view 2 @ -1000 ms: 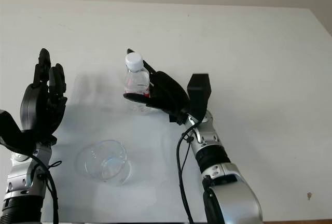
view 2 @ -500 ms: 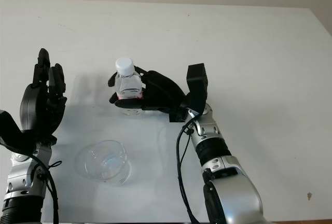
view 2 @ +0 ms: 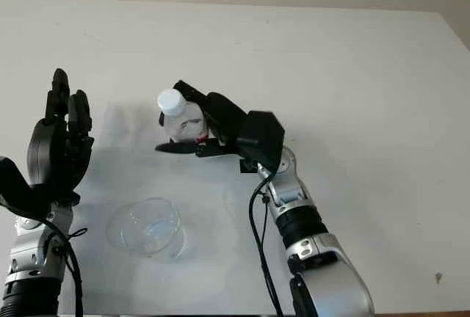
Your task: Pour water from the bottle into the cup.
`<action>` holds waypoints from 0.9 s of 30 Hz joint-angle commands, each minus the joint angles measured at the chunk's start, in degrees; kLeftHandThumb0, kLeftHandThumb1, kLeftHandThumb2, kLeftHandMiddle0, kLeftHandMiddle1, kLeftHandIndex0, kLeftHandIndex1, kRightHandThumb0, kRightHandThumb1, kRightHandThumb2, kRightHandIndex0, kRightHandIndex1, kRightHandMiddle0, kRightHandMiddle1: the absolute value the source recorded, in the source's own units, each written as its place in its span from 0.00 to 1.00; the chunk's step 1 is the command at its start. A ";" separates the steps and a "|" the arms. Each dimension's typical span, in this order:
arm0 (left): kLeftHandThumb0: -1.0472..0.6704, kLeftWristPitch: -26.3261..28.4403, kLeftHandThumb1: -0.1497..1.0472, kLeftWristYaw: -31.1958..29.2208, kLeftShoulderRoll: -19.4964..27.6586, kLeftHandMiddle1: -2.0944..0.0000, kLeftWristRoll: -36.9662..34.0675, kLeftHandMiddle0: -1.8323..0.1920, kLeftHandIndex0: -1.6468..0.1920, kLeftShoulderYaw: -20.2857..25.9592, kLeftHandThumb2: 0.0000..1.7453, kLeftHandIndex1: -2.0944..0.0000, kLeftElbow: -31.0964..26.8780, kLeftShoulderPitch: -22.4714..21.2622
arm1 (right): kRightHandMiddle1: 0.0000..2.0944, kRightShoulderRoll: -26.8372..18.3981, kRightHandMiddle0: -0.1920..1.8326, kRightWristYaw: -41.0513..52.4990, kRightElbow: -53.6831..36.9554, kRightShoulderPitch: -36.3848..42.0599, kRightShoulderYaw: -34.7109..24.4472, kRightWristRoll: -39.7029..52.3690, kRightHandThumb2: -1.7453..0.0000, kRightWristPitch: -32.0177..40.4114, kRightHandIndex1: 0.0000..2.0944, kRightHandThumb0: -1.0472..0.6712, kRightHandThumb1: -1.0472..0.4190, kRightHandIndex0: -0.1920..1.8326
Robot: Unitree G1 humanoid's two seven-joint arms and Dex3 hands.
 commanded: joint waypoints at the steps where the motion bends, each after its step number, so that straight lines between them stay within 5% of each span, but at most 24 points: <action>1: 0.20 -0.30 1.00 -0.19 0.21 1.00 0.22 1.00 1.00 0.04 0.32 1.00 -0.56 0.24 | 1.00 -1.58 1.00 -2.73 -1.11 0.42 0.18 -1.68 0.70 -3.10 1.00 0.35 0.00 1.00; 5: 0.20 -0.51 1.00 -0.17 0.12 1.00 0.34 1.00 1.00 -0.04 0.32 1.00 -0.82 0.39 | 1.00 -3.85 0.99 -7.00 -3.30 0.05 -0.29 -3.75 0.68 -7.98 1.00 0.37 0.00 1.00; 11: 0.20 -0.66 1.00 -0.08 -0.25 1.00 0.47 1.00 1.00 -0.32 0.32 1.00 -1.23 0.69 | 1.00 -8.06 0.72 -10.35 -7.36 -1.16 -0.09 -6.61 0.69 -14.44 1.00 0.40 0.00 0.97; 17: 0.19 -0.49 1.00 -0.07 -0.35 1.00 0.13 1.00 1.00 -0.17 0.31 1.00 -1.27 0.68 | 1.00 -11.76 0.56 -13.68 -8.87 -3.17 0.85 -12.07 0.73 -21.36 1.00 0.39 0.00 0.71; 27: 0.19 -0.37 1.00 -0.06 -0.29 0.99 -0.34 1.00 1.00 0.17 0.30 1.00 -0.71 0.02 | 1.00 -16.59 0.56 -24.98 -10.81 -6.07 4.26 -29.47 0.82 -32.86 1.00 0.33 0.00 0.67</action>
